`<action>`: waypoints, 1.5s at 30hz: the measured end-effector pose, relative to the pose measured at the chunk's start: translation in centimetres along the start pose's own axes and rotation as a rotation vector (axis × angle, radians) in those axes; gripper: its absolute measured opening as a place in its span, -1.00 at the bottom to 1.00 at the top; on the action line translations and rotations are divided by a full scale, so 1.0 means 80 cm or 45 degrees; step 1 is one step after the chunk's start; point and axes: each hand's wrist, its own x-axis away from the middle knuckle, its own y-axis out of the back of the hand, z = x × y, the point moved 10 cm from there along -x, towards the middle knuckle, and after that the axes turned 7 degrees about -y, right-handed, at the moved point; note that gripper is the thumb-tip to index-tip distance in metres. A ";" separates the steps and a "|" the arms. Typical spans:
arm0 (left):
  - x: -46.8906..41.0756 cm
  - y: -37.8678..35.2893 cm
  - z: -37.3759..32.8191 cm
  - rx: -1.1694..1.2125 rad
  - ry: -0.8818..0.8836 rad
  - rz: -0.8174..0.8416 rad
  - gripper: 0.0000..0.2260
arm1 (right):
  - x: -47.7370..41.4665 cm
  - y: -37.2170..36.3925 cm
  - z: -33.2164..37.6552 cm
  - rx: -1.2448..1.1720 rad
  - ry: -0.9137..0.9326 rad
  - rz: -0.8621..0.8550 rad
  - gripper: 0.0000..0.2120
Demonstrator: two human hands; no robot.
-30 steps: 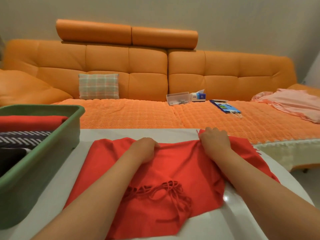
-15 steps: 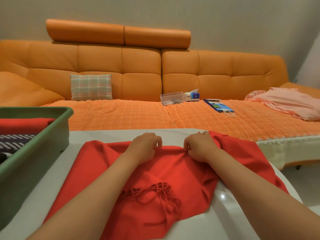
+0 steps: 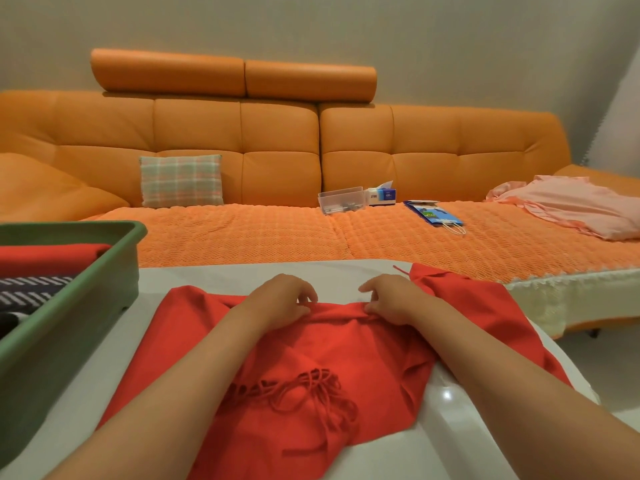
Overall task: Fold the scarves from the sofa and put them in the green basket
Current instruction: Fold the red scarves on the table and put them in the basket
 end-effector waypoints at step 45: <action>0.119 0.067 0.152 -0.375 0.333 0.065 -0.61 | 0.066 -0.058 0.258 0.095 0.287 0.178 -0.75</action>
